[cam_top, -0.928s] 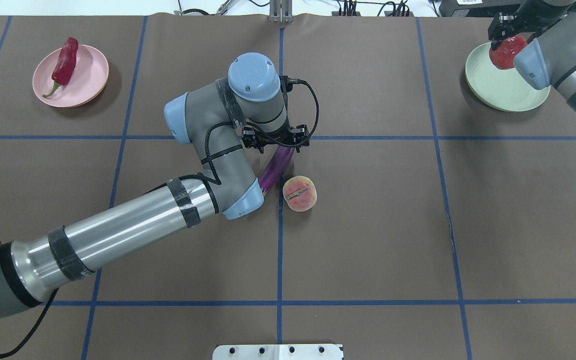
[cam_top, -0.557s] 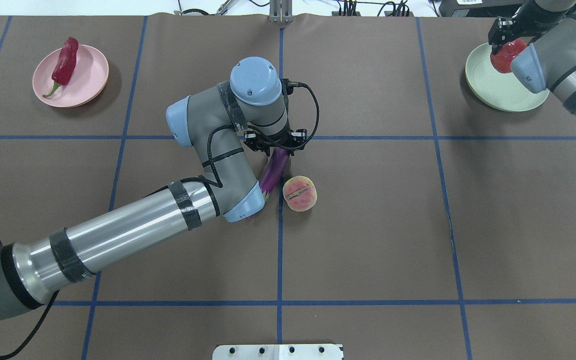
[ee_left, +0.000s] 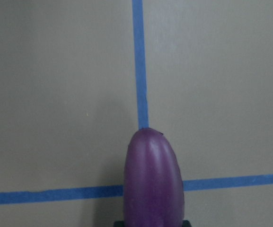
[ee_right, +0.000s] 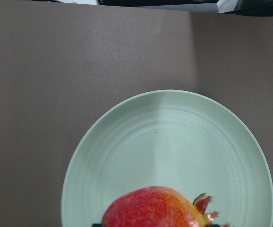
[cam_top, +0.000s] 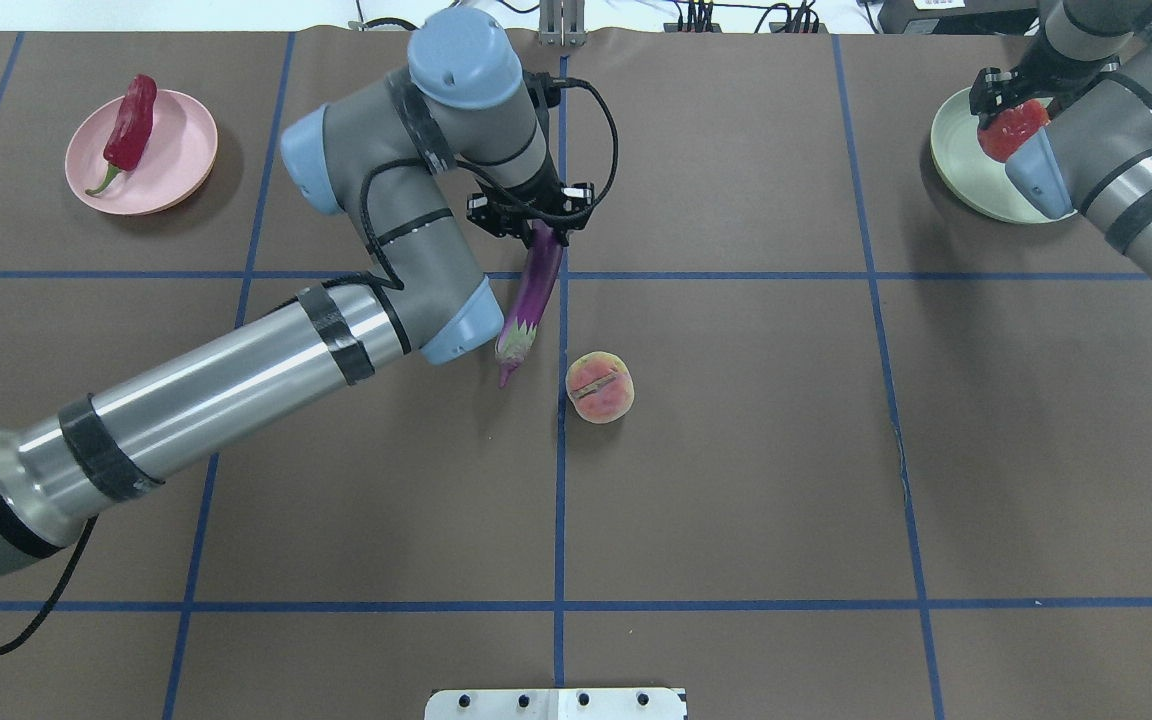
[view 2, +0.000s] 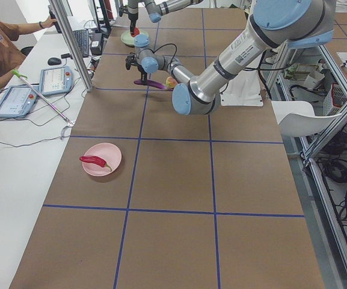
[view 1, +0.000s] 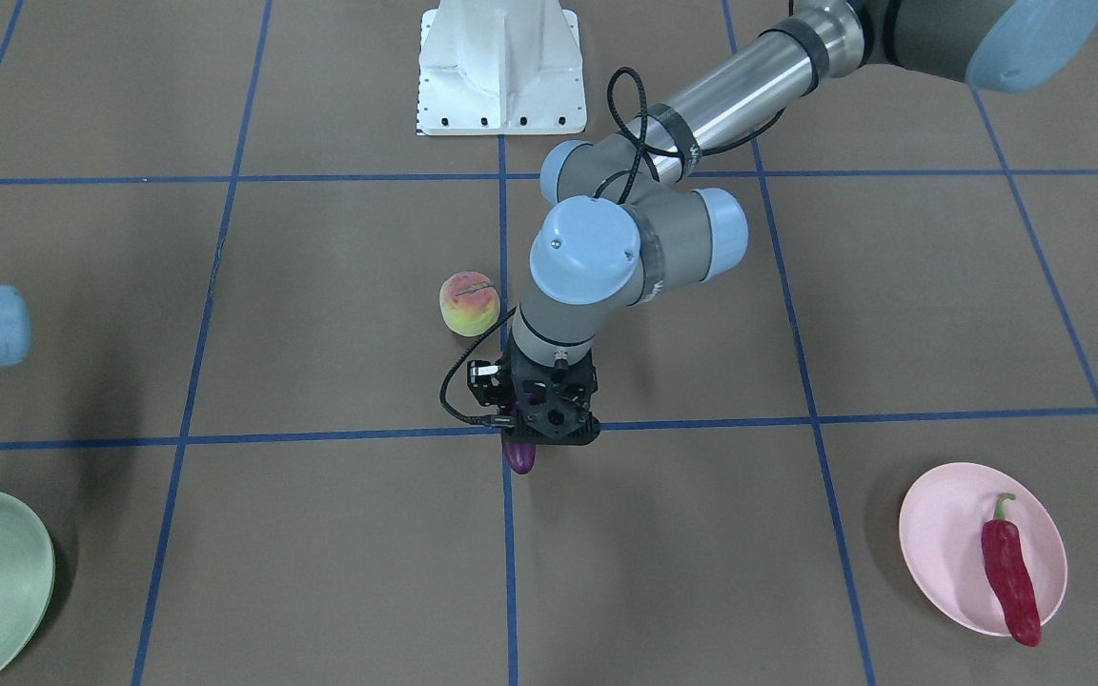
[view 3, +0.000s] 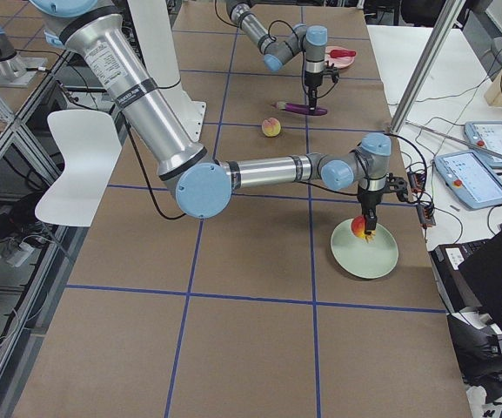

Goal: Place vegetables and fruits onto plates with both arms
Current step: 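Carry the eggplant to the pink plate while the right gripper releases the pomegranate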

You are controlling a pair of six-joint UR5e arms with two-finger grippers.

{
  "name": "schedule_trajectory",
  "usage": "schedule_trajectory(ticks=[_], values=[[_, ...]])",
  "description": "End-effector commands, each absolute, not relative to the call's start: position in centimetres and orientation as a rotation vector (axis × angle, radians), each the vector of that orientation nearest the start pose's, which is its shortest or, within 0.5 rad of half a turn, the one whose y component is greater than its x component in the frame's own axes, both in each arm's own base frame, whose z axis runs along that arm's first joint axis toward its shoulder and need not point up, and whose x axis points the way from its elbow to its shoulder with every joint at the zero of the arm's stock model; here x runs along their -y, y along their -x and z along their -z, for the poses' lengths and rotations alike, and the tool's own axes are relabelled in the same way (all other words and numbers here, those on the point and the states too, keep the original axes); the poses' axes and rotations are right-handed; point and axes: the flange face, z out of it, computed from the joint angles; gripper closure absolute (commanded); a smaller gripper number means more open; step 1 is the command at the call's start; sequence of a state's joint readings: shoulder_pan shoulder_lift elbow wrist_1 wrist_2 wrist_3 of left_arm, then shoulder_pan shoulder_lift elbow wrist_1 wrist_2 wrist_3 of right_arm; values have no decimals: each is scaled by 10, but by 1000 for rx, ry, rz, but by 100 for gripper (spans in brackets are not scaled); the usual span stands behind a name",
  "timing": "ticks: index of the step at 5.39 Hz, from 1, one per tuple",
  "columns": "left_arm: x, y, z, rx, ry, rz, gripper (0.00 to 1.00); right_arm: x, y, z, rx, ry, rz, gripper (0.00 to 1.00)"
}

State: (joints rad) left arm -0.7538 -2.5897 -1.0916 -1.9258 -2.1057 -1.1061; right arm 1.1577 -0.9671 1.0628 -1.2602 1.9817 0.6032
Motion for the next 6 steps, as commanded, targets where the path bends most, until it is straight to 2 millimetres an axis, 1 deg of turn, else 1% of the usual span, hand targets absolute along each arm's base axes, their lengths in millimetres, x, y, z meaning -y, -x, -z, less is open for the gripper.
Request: schedule_trajectory(ticks=[1, 2, 3, 4, 5, 6], values=[[666, -495, -164, -993, -117, 8, 100, 724, 248, -524, 522, -156, -68, 100], [685, -470, -169, -968, -128, 5, 100, 720, 256, -529, 512, -151, -56, 100], [715, -416, -174, -973, -114, -25, 100, 721, 254, -524, 497, -178, -53, 1], [739, -374, -188, -912, -124, -62, 100, 726, 251, -499, 515, -214, -41, 0], [766, -327, -223, -856, -144, -89, 100, 724, 247, -466, 556, -217, -37, 0], [794, -292, -279, -795, -127, -86, 100, 722, 247, -418, 590, -184, -45, 0]])
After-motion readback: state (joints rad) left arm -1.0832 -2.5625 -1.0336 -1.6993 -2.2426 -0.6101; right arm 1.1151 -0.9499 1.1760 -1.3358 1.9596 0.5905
